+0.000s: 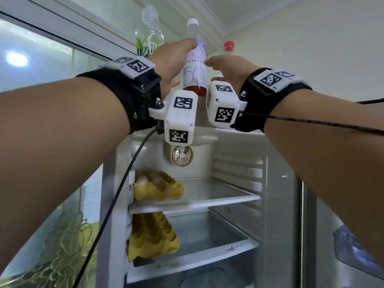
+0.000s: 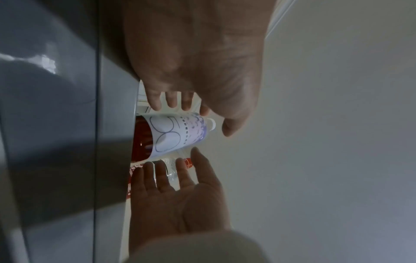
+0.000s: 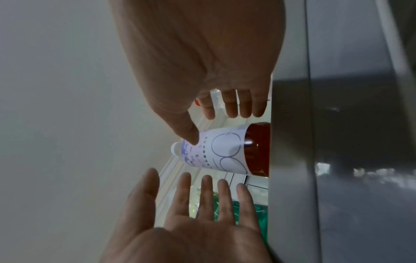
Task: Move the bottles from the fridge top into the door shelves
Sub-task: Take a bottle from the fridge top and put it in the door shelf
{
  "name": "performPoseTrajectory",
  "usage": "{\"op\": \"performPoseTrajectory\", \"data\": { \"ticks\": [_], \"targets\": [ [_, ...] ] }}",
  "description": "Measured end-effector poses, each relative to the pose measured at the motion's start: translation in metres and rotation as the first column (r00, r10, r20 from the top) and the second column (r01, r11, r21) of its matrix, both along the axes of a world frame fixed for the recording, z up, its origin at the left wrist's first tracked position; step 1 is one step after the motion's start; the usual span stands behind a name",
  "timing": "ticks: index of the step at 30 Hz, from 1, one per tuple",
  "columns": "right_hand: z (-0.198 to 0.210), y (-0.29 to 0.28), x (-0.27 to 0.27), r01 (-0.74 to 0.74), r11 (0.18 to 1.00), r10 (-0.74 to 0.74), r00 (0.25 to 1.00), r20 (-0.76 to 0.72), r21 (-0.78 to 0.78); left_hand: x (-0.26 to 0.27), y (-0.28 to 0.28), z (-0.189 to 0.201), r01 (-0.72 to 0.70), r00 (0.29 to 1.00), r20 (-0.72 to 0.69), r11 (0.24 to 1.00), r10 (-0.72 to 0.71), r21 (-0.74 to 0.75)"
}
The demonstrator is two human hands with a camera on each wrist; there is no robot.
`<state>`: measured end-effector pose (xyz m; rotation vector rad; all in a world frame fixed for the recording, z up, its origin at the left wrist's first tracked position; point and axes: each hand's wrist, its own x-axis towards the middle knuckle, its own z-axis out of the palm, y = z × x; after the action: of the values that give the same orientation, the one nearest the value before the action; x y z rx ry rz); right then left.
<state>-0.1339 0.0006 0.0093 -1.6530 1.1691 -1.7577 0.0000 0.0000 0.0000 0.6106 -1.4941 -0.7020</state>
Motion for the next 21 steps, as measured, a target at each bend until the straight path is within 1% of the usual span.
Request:
{"op": "performPoseTrajectory", "data": {
  "ticks": [2,5,8,10,12,17,19,21],
  "targets": [
    [0.001,-0.002,0.001,0.001,0.999,-0.001,1.0,0.005,0.039,0.0,-0.002,0.002,-0.018,0.999,0.036,1.0,0.019,-0.012],
    [0.001,-0.006,0.004,-0.059,0.995,0.059,0.998,-0.001,0.08,0.0,-0.002,0.001,0.001,0.996,0.087,1.0,-0.002,0.008],
    [0.0,-0.007,0.005,-0.095,0.99,0.096,0.995,-0.002,0.101,0.002,-0.001,0.0,0.007,0.996,0.084,1.0,-0.009,0.019],
    [-0.003,-0.006,0.005,-0.104,0.99,0.104,0.995,0.005,0.095,0.003,-0.001,-0.002,0.029,0.997,0.068,1.0,-0.029,-0.001],
    [-0.007,-0.006,0.004,-0.105,0.994,0.104,0.994,0.031,0.029,0.002,-0.001,-0.005,0.043,0.997,0.068,0.998,-0.039,-0.051],
    [-0.016,0.002,0.003,-0.091,0.964,0.126,0.984,0.128,-0.249,-0.007,0.003,-0.015,0.018,0.994,0.113,0.973,0.009,-0.228],
    [-0.02,0.011,-0.003,-0.105,0.949,0.156,0.976,0.152,-0.297,-0.014,0.009,-0.018,0.0,0.991,0.126,0.965,0.034,-0.261],
    [-0.026,0.022,-0.012,-0.12,0.946,0.174,0.972,0.157,-0.302,-0.022,0.016,-0.022,-0.003,0.991,0.125,0.962,0.039,-0.275]
  ]
}}
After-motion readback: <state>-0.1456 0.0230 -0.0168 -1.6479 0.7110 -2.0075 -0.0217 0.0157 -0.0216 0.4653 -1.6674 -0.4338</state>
